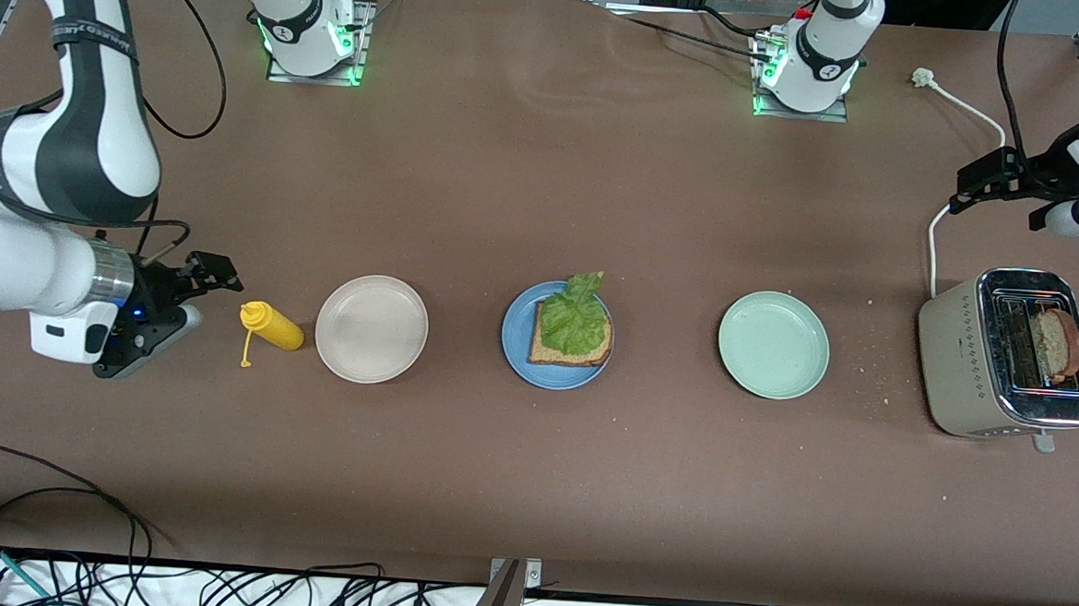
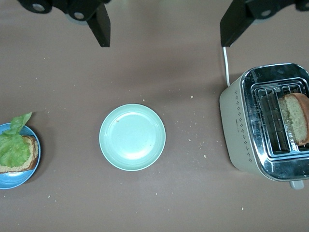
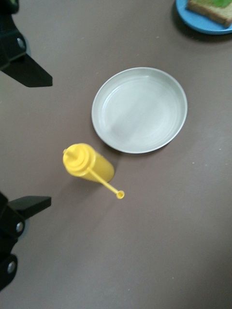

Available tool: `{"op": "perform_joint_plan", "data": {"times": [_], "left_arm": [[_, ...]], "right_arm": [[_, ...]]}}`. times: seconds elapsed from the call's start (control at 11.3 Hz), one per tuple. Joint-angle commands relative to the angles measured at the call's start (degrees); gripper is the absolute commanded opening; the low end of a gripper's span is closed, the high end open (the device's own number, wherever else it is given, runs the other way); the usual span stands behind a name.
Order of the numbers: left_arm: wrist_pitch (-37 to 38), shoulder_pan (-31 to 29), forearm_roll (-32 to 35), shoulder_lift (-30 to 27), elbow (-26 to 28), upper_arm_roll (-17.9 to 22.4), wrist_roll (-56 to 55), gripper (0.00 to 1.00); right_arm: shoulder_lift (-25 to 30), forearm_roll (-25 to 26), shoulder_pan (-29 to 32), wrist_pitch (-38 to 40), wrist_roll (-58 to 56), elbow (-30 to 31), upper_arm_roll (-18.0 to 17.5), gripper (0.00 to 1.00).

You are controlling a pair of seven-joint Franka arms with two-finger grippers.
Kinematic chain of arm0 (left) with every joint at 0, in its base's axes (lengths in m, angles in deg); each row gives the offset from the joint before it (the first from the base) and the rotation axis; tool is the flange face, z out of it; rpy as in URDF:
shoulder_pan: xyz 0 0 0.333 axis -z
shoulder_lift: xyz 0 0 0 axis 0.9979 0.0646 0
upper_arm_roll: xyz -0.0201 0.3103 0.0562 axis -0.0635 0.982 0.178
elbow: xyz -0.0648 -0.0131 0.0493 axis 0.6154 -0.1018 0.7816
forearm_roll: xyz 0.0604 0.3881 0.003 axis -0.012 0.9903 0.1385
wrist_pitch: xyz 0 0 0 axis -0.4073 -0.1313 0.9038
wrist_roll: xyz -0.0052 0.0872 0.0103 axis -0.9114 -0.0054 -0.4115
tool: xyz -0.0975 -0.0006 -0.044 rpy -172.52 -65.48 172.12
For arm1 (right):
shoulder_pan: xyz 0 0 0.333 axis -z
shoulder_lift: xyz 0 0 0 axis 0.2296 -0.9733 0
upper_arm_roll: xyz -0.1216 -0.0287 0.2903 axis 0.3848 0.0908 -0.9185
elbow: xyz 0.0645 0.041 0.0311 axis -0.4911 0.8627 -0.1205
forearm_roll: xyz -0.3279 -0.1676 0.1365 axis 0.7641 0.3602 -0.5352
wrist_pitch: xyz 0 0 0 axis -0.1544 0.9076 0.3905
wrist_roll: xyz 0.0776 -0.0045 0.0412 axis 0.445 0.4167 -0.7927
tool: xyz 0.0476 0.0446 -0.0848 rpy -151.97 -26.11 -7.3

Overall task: Make sandwich in blue plate with both arms
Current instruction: 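Move the right gripper back toward the yellow squeeze bottle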

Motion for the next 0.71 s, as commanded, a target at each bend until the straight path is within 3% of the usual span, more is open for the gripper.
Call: {"op": "perform_joint_plan", "data": {"times": [0.0,0.27,0.62], "left_arm": [[1.11,-0.15,-0.54,0.03,-1.09,0.09,1.49,1.0],[1.11,-0.15,-0.54,0.03,-1.0,0.09,1.49,1.0],[1.11,-0.15,-0.54,0.03,-1.0,0.09,1.4,1.0]], "right_arm": [[0.72,0.55,3.85,-0.15,-9.84,2.13,-1.31,1.0],[-1.73,-0.41,6.93,-0.59,-18.72,1.95,-1.31,1.0],[-7.09,-9.09,11.24,-1.38,-32.68,1.51,-1.31,1.0]]}}
